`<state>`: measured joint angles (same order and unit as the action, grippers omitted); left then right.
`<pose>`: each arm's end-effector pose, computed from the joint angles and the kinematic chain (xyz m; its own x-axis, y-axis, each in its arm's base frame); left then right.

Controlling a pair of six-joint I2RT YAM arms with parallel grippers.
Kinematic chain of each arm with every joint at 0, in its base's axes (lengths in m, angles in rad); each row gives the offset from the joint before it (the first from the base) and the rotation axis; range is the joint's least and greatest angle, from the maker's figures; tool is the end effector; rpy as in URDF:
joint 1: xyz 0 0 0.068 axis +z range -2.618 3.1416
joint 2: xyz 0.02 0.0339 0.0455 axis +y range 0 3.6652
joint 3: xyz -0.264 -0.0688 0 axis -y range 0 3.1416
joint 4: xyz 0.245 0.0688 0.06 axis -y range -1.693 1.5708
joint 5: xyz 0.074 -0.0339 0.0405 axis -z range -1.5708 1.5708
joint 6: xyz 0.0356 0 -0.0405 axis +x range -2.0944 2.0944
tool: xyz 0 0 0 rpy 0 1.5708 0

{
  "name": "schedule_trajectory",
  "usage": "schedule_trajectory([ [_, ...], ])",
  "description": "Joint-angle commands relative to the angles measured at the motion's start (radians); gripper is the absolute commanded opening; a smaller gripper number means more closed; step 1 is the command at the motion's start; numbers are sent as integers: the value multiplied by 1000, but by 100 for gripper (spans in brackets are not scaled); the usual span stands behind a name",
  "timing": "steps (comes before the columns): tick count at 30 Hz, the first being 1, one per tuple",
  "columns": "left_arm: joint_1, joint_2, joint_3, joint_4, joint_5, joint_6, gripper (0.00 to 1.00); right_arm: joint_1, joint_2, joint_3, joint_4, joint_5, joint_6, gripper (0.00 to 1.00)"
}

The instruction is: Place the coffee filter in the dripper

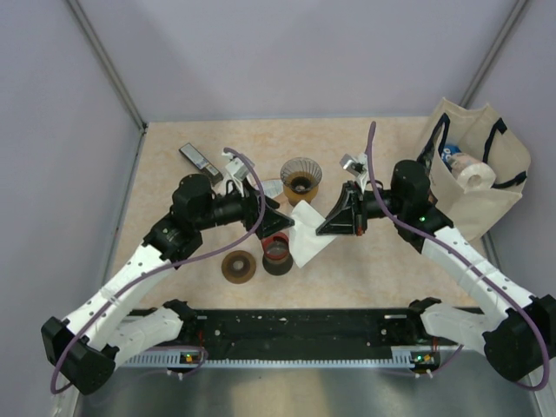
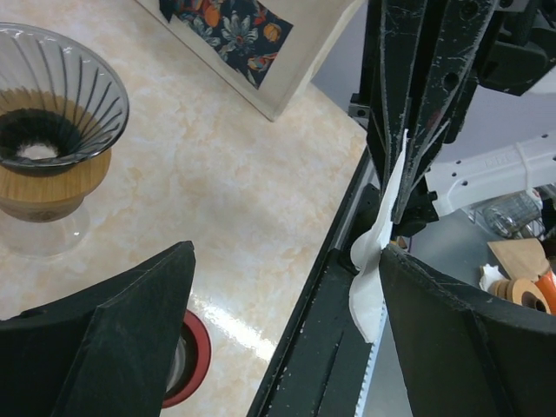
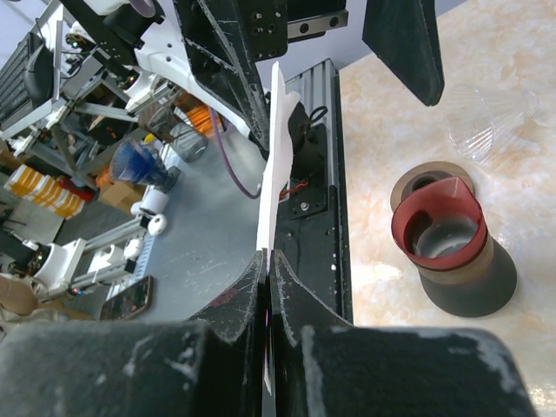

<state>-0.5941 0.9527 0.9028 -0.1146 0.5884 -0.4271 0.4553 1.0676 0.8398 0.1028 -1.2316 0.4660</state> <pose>0.1687 -0.1378 0.3594 -0.5043 -0.0751 -0.8602 0.7806 0.3864 -0.4914 0.1919 0.1313 0.3372 -0.5434 -0.0996 -0.8336 -0.8311 -0.0760 0.5508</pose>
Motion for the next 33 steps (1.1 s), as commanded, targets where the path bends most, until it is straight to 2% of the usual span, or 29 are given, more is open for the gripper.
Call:
schedule_trajectory([
  [1,0,20,25,104,117,-32,88,0,-9,51,26,-5,-17,0],
  [4,-1,35,16,173,194,-56,76,-1,-9,54,28,23,-7,0],
  [6,-3,38,5,199,228,-67,73,0,-12,59,34,43,-3,0],
  [15,-29,-6,-70,236,226,-68,71,-1,-73,58,176,165,77,0],
  [23,-26,-138,-142,118,25,-10,72,-1,-110,81,112,188,63,0],
  [30,-26,-175,-148,44,-32,-1,72,-1,-110,93,84,199,62,0],
  [33,-27,-144,-143,75,10,-15,73,-1,-107,97,101,193,75,0],
])
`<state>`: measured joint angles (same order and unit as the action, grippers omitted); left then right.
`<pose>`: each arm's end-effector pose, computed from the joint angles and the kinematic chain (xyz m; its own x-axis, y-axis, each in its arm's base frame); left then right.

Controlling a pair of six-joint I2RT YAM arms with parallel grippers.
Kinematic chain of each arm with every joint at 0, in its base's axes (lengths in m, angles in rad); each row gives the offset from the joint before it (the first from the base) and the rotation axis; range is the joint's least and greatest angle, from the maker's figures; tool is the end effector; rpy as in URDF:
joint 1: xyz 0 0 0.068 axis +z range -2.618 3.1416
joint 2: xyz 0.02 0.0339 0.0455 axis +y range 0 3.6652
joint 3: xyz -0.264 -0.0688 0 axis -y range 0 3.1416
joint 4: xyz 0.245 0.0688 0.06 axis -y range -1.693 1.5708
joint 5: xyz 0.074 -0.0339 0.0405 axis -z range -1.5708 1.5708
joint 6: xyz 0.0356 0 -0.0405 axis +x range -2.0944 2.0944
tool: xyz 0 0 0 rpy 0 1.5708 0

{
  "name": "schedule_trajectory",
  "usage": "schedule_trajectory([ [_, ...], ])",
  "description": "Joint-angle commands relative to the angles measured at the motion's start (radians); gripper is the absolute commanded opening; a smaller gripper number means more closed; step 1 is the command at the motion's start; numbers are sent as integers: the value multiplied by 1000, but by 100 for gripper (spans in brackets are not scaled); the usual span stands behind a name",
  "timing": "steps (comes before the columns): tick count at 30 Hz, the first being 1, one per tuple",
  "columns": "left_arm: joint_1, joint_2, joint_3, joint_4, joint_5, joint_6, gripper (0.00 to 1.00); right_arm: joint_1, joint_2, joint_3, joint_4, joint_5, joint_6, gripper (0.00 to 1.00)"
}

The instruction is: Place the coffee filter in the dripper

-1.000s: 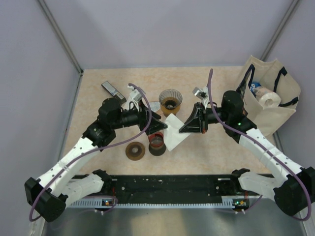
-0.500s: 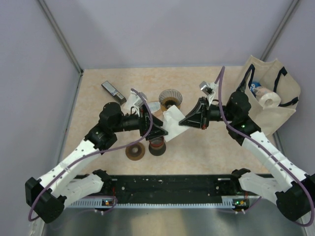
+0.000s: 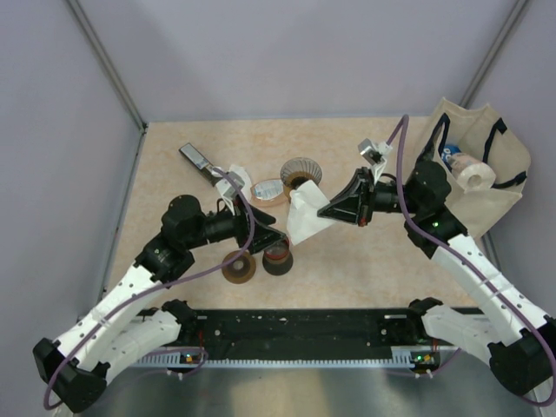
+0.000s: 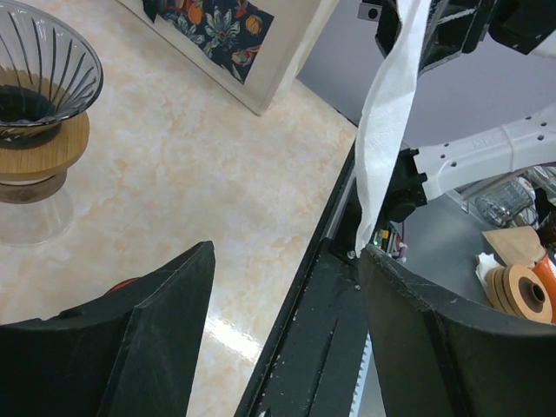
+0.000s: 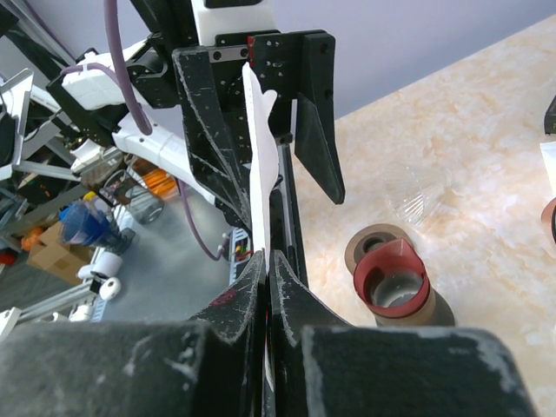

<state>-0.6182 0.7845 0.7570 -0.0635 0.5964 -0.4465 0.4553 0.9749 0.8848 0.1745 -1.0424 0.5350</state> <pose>0.1373 -0.1222 0.3438 -0.4707 -0.1037 -0.8762 0.8117 0.3385 -0.4761 0.1777 0.1212 0.3775 -0.4419 0.0698 -0.8943 -0.8942 0.0451 0.4454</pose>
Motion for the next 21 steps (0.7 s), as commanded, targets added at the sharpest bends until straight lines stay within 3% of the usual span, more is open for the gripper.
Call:
schedule_trajectory([
  [1,-2,41,8,33,15,0,72,-1,-13,52,36,-2,11,0],
  [10,-3,91,12,146,114,-52,72,-1,-2,51,31,-4,7,0],
  [21,-3,9,-18,21,52,-1,72,-1,-4,72,-43,28,-46,0],
])
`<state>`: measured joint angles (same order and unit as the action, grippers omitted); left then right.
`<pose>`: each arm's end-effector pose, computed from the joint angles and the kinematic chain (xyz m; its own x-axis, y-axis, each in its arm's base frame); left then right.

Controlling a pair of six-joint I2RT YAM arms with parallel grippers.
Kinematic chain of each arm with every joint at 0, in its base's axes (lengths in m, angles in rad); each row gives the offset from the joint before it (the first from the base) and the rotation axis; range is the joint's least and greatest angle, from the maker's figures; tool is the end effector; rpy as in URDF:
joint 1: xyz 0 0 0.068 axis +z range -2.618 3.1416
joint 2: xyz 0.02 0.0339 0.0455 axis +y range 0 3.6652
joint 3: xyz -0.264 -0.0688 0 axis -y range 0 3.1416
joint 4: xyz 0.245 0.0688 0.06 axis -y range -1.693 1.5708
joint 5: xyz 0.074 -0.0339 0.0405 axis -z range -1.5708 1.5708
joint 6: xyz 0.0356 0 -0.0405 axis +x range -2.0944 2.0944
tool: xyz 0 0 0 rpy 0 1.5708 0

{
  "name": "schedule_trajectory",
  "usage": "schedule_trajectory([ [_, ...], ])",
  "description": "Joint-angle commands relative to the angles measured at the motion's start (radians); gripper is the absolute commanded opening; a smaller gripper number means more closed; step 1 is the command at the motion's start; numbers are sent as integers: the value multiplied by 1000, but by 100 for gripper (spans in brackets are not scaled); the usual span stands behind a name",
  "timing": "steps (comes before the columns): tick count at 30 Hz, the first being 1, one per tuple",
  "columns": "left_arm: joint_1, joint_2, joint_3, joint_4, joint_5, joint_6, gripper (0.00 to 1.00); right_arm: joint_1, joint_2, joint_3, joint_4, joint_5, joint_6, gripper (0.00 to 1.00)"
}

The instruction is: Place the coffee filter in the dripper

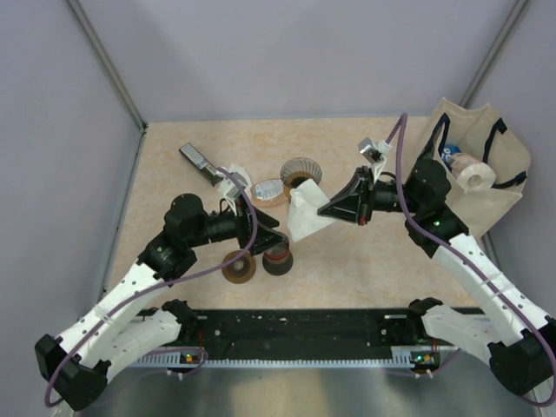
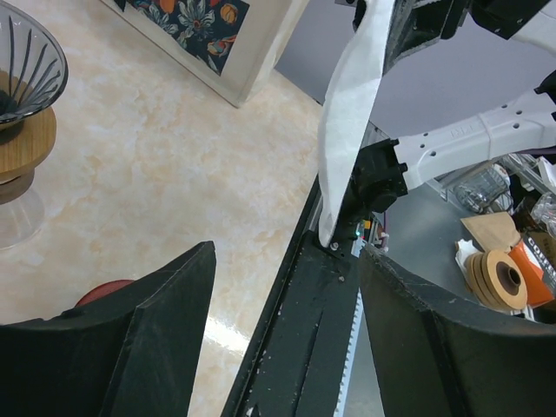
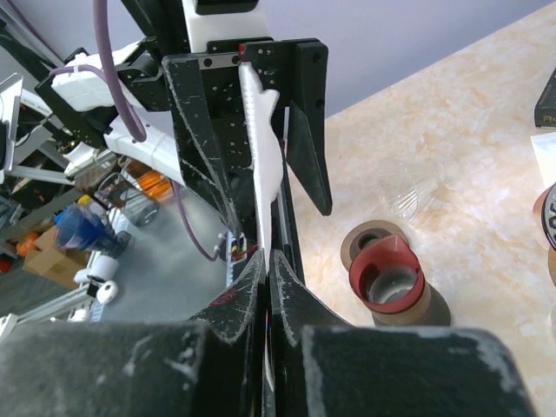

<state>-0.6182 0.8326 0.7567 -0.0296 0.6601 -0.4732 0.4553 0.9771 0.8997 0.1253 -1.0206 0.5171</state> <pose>0.1444 -0.1295 0.3393 -0.5115 -0.0780 -0.8557 0.8107 0.2862 -0.5107 0.1786 0.1212 0.3776 -0.4543 0.0654 -0.8884 -0.8858 0.0723 0.4583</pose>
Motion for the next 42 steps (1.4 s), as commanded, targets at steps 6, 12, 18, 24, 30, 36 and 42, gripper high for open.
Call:
schedule_trajectory([
  [6,-2,-9,-8,20,5,10,72,-1,-6,53,8,1,-23,0],
  [12,-3,36,1,66,19,-7,70,-1,-6,54,16,-18,-15,0],
  [18,-3,36,-10,138,35,-50,70,-1,-5,47,19,-27,-8,0],
  [24,-2,60,-7,165,42,-70,69,-1,-2,45,27,-32,-3,0],
  [30,-3,71,-11,203,76,-96,69,-1,0,42,23,-9,0,0],
  [36,-2,45,-31,240,101,-114,70,-1,2,44,11,11,-8,0],
  [42,-2,49,-23,243,102,-122,70,0,5,47,8,8,-9,0],
])
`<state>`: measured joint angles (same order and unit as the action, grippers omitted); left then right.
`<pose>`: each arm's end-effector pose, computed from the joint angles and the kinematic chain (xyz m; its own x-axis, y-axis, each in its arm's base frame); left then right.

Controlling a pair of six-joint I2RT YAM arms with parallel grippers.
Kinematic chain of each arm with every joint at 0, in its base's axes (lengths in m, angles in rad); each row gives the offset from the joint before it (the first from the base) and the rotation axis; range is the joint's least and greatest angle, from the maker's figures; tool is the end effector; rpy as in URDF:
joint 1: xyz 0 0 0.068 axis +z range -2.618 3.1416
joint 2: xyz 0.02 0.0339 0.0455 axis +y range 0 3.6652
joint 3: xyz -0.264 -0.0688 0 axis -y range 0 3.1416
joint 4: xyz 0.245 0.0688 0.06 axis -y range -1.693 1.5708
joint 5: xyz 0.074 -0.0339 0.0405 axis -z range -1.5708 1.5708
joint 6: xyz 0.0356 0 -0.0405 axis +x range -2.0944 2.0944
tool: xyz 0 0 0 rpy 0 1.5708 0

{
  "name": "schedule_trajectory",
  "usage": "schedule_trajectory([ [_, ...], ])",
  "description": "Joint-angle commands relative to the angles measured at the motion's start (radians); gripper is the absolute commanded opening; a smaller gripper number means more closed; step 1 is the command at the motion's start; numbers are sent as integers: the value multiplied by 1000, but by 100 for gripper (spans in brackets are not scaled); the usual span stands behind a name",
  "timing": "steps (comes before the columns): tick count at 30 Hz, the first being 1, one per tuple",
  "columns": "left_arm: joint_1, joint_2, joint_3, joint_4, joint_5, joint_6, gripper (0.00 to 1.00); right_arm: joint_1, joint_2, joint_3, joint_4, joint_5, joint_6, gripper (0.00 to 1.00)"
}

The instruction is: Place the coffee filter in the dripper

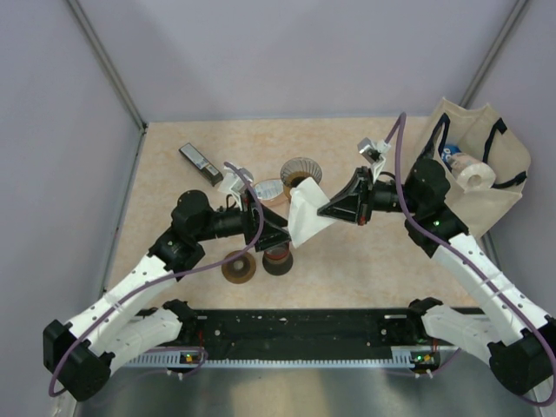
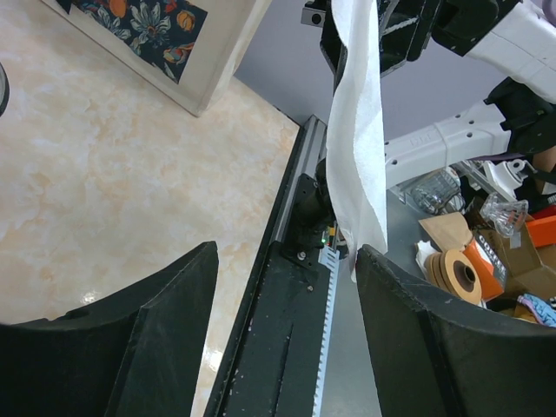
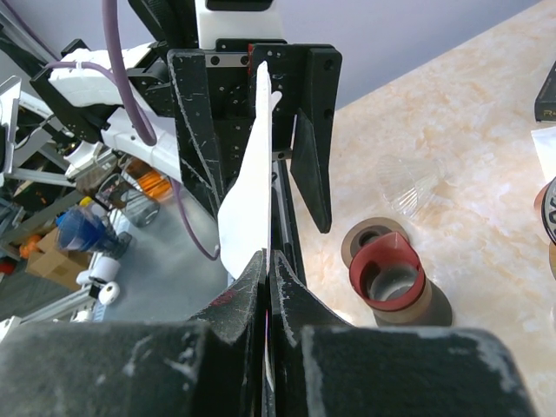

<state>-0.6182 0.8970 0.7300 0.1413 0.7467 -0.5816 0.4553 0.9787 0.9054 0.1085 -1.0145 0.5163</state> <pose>0.1546 -0.1396 0.3357 -0.5552 -0.0999 -0.8257 0.8063 0.1791 -0.5638 0.1790 0.1213 0.3777 -0.4634 0.0633 -0.8839 -0.8804 0.0802 0.4674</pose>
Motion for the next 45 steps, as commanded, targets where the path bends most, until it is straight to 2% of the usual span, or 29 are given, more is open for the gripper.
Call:
schedule_trajectory([
  [1,-2,-10,9,63,7,-11,70,-1,3,41,26,-4,-9,0],
  [9,-3,71,46,121,-7,-66,68,-1,9,21,91,-32,34,0],
  [15,-3,120,40,270,60,-136,65,-1,23,9,114,-42,51,0],
  [20,-3,128,43,331,77,-156,65,-1,32,-2,122,-44,53,0],
  [26,-2,158,78,348,92,-161,57,-1,54,-14,152,-81,73,0],
  [32,-3,186,105,336,95,-149,35,0,55,-17,158,-102,65,0],
  [35,-3,180,117,279,65,-114,17,-1,48,-13,131,-88,42,0],
  [37,-5,168,120,241,33,-94,1,-1,38,-7,97,-56,18,9],
  [38,-6,163,124,206,7,-66,0,-1,35,3,65,-29,-1,22],
  [40,-11,145,149,89,-82,0,0,-1,23,19,-1,39,-33,39],
  [45,-80,143,262,-236,-447,143,0,-1,-43,41,-143,307,-88,60],
])
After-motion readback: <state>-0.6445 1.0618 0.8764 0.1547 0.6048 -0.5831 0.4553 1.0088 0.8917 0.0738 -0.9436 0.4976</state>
